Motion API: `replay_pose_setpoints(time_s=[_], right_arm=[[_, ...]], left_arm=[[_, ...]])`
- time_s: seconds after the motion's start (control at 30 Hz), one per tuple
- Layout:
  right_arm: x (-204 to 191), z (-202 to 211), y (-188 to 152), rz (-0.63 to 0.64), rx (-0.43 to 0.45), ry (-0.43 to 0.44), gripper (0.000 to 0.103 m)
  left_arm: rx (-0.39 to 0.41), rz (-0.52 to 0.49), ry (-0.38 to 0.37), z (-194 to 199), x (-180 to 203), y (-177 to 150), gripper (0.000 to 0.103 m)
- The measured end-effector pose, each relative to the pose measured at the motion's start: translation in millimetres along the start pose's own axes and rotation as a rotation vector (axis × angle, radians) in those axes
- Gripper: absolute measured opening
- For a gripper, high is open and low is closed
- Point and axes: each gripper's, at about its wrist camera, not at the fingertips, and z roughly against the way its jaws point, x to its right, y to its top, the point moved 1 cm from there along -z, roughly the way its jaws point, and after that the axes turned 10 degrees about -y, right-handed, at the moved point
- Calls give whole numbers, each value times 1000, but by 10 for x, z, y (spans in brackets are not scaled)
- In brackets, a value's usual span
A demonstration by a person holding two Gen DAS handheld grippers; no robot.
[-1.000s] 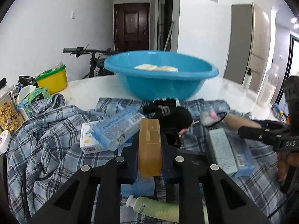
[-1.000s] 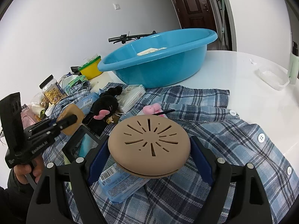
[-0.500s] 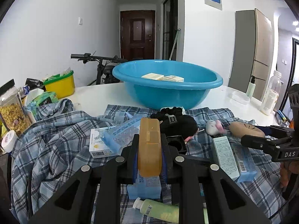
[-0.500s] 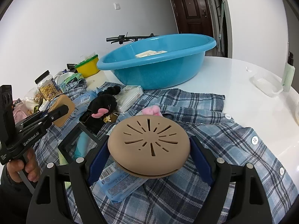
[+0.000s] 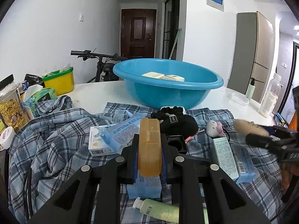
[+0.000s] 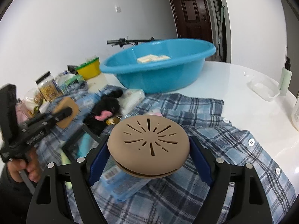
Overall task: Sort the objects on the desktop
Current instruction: 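Grasp the orange soap box with the left tool, then carry the tan lid over the basin with the right tool while the left tool lifts the soap box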
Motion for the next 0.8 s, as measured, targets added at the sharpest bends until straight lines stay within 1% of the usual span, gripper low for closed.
replay_pose_setpoints(time_s=[0.13, 0.3, 0.4, 0.43, 0.47, 0.57, 0.63, 0.7, 0.8], right_arm=[[-125, 176, 232, 43, 49, 0, 80], [-264, 405, 741, 92, 136, 8, 80], [-353, 503, 1079, 129, 187, -2, 81], [-393, 528, 1189, 145, 202, -14, 81], [-439, 545, 1281, 167, 208, -24, 81], [-511, 545, 1550, 182, 242, -32, 81], [-523, 502, 1707, 169, 249, -3, 81], [-516, 423, 1830, 158, 265, 0, 81], [-463, 195, 1975, 122, 259, -2, 81]], left_arm=[[0, -1, 4, -1, 5, 2, 21], [-3, -1, 2, -9, 11, 4, 21], [-3, 5, 5, -17, 6, 6, 21], [-3, 13, 14, -19, -8, 8, 21], [-10, 18, 8, -32, -20, 11, 21], [-28, 30, 3, -67, -45, 5, 21], [-26, 29, 3, -62, -41, 1, 21], [-27, 30, 5, -60, -44, 0, 21], [-39, 46, 3, -84, -73, 0, 21]])
